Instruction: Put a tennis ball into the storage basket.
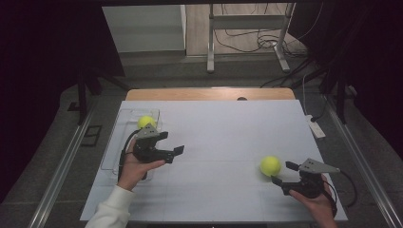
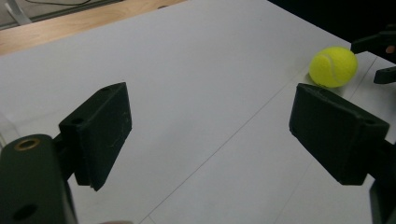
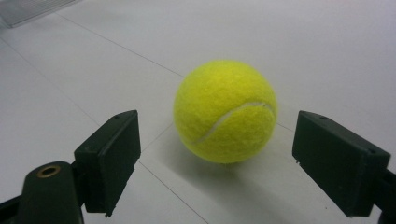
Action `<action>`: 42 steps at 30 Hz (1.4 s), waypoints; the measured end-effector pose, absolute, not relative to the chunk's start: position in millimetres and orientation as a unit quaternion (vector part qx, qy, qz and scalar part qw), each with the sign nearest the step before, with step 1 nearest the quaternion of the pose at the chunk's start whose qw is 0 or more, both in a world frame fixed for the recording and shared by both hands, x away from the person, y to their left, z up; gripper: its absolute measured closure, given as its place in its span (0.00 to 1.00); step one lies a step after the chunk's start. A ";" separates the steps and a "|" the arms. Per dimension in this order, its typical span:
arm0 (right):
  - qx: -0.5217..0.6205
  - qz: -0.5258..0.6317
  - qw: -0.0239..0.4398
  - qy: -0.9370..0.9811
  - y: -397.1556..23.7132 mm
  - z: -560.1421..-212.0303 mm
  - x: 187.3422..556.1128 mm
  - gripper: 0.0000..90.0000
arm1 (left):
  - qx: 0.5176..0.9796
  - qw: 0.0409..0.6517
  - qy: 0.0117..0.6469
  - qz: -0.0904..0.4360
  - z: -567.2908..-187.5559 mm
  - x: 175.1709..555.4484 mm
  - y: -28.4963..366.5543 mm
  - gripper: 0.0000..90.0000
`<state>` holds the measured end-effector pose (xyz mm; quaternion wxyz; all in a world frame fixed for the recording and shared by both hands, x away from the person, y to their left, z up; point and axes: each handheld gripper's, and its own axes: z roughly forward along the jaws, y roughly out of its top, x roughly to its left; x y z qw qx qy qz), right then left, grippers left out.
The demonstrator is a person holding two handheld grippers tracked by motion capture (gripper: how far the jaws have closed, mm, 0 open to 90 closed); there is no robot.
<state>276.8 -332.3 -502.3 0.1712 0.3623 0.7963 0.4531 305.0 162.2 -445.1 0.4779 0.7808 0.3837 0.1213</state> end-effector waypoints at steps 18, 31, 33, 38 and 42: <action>0.364 0.454 0.172 0.795 -335.4 -502.4 273.0 0.18 | 0.799 0.461 0.368 0.117 -452.8 305.9 136.9 0.16; 0.361 0.450 0.171 0.799 -334.0 -503.8 273.0 0.18 | 0.803 0.460 0.363 0.109 -455.0 305.5 119.4 0.16; 0.360 0.451 0.171 0.798 -334.1 -503.7 272.3 0.18 | 0.805 0.459 0.360 0.108 -455.0 305.4 113.7 0.16; 0.358 0.453 0.172 0.798 -333.9 -503.2 271.0 0.17 | 0.810 0.458 0.350 0.107 -453.6 306.0 101.8 0.16; 0.362 0.451 0.171 0.798 -335.9 -504.4 270.0 0.17 | 0.815 0.459 0.338 0.100 -453.2 311.2 89.2 0.16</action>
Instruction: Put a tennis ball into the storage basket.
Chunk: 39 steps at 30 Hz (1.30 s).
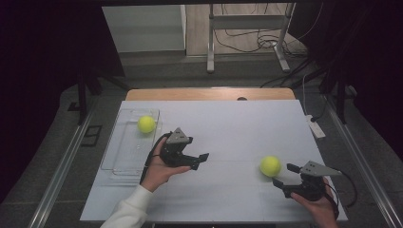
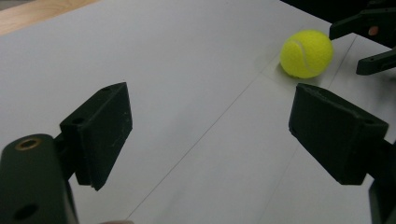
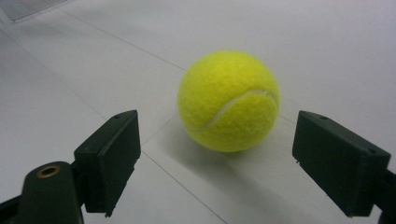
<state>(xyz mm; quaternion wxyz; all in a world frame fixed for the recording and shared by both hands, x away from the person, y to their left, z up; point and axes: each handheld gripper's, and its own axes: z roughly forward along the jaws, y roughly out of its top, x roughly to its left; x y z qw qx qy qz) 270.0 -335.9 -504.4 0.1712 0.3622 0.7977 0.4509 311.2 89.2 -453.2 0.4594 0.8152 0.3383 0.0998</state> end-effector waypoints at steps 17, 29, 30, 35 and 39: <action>0.377 0.456 0.171 0.788 -345.4 -504.7 264.3 0.17 | 0.827 0.463 0.312 0.066 -461.7 332.9 50.2 0.16; 0.380 0.456 0.174 0.786 -347.0 -504.3 265.3 0.17 | 0.832 0.457 0.309 0.053 -470.2 343.5 38.9 0.16; 0.378 0.456 0.174 0.787 -346.4 -504.5 266.0 0.17 | 0.833 0.456 0.308 0.055 -470.1 343.8 37.7 0.16; 0.375 0.454 0.173 0.789 -345.3 -505.4 267.4 0.17 | 0.834 0.456 0.306 0.058 -469.0 345.7 34.3 0.16; 0.372 0.453 0.173 0.791 -344.0 -505.5 267.3 0.17 | 0.834 0.454 0.308 0.057 -469.9 346.9 30.2 0.16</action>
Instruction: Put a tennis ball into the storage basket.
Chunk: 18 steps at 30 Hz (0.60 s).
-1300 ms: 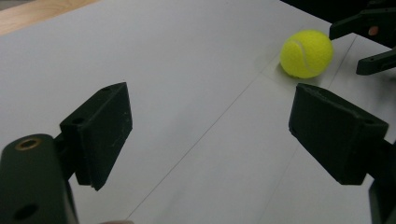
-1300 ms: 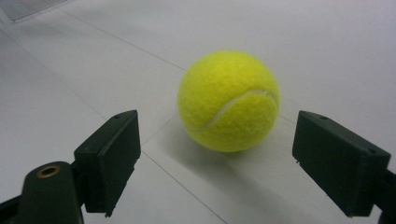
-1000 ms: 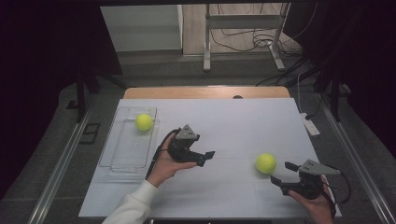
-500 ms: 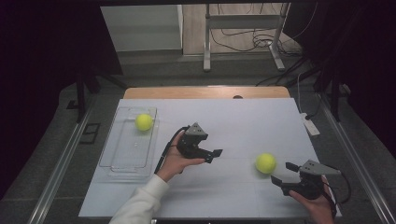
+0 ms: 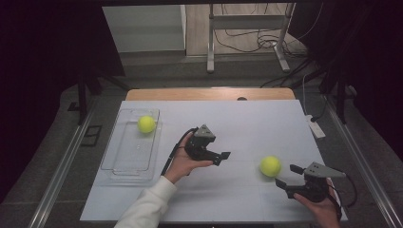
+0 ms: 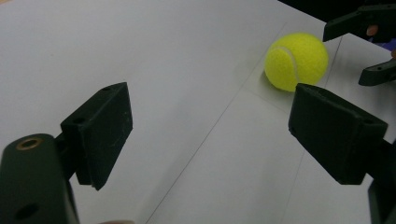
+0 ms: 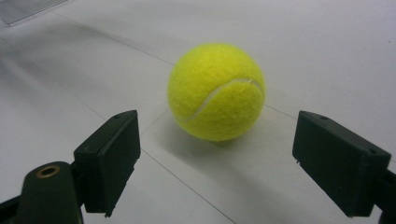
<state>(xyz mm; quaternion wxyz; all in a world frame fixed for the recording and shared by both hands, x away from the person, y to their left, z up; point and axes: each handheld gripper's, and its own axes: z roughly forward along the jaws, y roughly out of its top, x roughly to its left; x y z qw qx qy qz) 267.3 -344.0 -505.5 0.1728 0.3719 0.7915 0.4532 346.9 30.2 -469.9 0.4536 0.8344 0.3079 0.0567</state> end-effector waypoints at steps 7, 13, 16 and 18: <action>0.376 0.453 0.176 0.789 -346.1 -505.1 266.2 0.17 | 0.837 0.453 0.302 0.055 -469.6 346.7 23.0 0.16; 0.376 0.451 0.176 0.790 -346.2 -505.0 265.1 0.17 | 0.839 0.453 0.297 0.053 -469.6 347.0 17.4 0.16; 0.376 0.451 0.176 0.790 -346.1 -505.1 265.2 0.17 | 0.840 0.452 0.295 0.051 -469.4 347.4 13.7 0.16; 0.375 0.450 0.175 0.791 -345.7 -505.4 265.4 0.17 | 0.841 0.453 0.292 0.049 -469.8 347.7 10.1 0.16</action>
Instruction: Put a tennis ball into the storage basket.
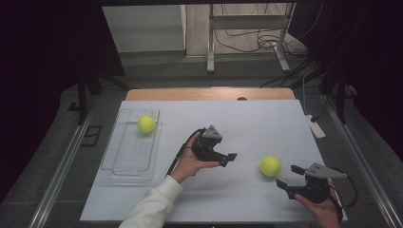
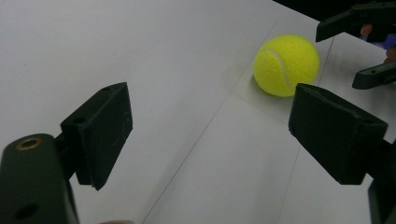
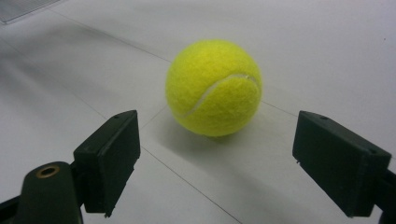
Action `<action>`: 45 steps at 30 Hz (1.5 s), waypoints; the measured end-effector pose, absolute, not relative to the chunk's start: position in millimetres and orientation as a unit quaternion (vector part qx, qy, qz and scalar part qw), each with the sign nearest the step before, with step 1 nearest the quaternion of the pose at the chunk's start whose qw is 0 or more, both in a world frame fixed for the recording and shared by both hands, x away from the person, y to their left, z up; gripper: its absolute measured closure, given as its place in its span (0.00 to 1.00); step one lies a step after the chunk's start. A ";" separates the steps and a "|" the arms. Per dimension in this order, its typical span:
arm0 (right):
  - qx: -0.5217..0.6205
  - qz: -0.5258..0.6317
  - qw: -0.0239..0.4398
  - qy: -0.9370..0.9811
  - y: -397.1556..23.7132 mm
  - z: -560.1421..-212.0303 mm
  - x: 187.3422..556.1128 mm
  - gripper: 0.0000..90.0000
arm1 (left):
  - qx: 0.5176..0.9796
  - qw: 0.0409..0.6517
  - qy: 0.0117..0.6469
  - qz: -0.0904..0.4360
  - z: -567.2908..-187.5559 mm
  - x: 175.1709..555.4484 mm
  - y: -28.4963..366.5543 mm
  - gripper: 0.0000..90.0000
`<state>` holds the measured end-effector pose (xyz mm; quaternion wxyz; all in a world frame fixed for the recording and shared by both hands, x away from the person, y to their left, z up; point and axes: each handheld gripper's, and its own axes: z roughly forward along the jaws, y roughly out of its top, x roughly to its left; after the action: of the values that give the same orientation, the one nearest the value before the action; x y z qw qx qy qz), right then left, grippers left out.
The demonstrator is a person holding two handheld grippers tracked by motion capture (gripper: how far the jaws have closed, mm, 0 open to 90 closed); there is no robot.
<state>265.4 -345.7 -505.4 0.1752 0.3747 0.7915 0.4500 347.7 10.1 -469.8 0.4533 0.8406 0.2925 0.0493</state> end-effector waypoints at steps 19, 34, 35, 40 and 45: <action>0.371 0.442 0.170 0.799 -342.4 -507.4 266.0 0.15 | 0.849 0.447 0.280 0.034 -474.3 350.1 -16.2 0.16; 0.372 0.438 0.172 0.800 -340.6 -507.1 266.3 0.11 | 0.855 0.446 0.264 0.027 -470.5 351.2 -38.6 0.16; 0.372 0.438 0.172 0.800 -340.6 -506.9 266.3 0.11 | 0.856 0.445 0.262 0.027 -470.6 351.6 -40.5 0.16; 0.372 0.439 0.171 0.800 -341.2 -507.0 266.2 0.11 | 0.856 0.445 0.261 0.025 -470.9 352.5 -44.9 0.16; 0.371 0.439 0.171 0.800 -341.6 -507.2 266.2 0.11 | 0.857 0.444 0.260 0.022 -472.0 353.3 -47.8 0.16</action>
<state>266.2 -341.6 -507.2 0.1705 0.3707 0.8002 0.4395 353.3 -47.8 -472.0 0.4438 0.8573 0.2601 0.0223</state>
